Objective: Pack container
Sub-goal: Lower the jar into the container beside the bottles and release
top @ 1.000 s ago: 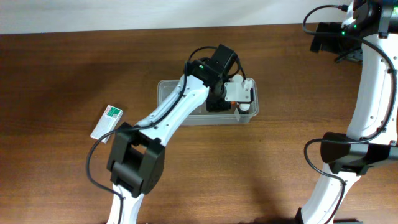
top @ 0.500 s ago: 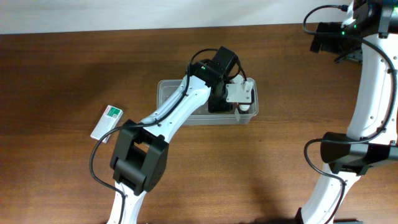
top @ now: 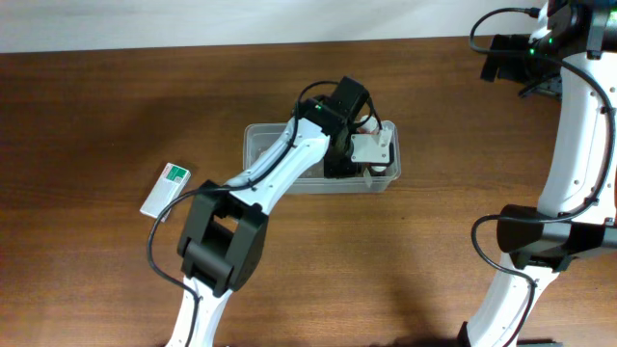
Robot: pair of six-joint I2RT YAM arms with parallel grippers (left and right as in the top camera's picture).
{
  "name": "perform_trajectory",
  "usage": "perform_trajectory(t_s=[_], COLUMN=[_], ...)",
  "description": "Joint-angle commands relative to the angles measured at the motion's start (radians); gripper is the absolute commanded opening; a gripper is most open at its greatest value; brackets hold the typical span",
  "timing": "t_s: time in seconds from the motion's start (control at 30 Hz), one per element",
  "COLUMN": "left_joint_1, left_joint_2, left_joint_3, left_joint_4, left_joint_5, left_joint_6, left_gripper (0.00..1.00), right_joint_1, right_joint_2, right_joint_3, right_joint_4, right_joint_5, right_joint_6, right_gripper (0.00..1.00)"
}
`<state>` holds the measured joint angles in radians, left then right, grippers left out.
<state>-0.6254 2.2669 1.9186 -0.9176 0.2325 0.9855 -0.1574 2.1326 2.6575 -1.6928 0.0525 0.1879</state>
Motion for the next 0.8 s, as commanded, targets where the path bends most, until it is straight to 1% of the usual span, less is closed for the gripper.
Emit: perform_trajectory(t_s=[0.0,0.4,0.43,0.5,0.7,0.73,0.77], left_joint_1=[-0.003,-0.003,-0.003,-0.003,-0.003,-0.003,-0.003], left_joint_2=[0.019,0.024,0.024,0.024,0.024,0.024,0.024], left_joint_3=[-0.002,-0.002,-0.001,-0.001,-0.002,-0.002,-0.001], left_joint_4=[0.008,0.028,0.028,0.028,0.028,0.028,0.028], left_joint_5=[0.026,0.026,0.026,0.026,0.026,0.026,0.026], left_joint_6=[0.019,0.019,0.019,0.019,0.019,0.019,0.019], left_gripper=[0.16,0.17,0.22,0.27,0.29,0.33,0.34], right_joint_1=[-0.001,-0.001,-0.001,-0.001,-0.001,-0.001,-0.001], right_joint_2=[-0.005,-0.005,-0.005,-0.005,-0.005,-0.005,-0.005], right_joint_3=[0.019,0.019,0.019,0.019,0.019,0.019,0.019], right_joint_4=[-0.005,-0.005,-0.006,-0.006,-0.006,-0.005,-0.005], right_joint_5=[0.005,0.005,0.005,0.005,0.005,0.005,0.005], right_joint_6=[0.008,0.008,0.008,0.008,0.008,0.008,0.008], right_gripper=[0.98,0.98,0.98,0.98,0.98,0.98,0.98])
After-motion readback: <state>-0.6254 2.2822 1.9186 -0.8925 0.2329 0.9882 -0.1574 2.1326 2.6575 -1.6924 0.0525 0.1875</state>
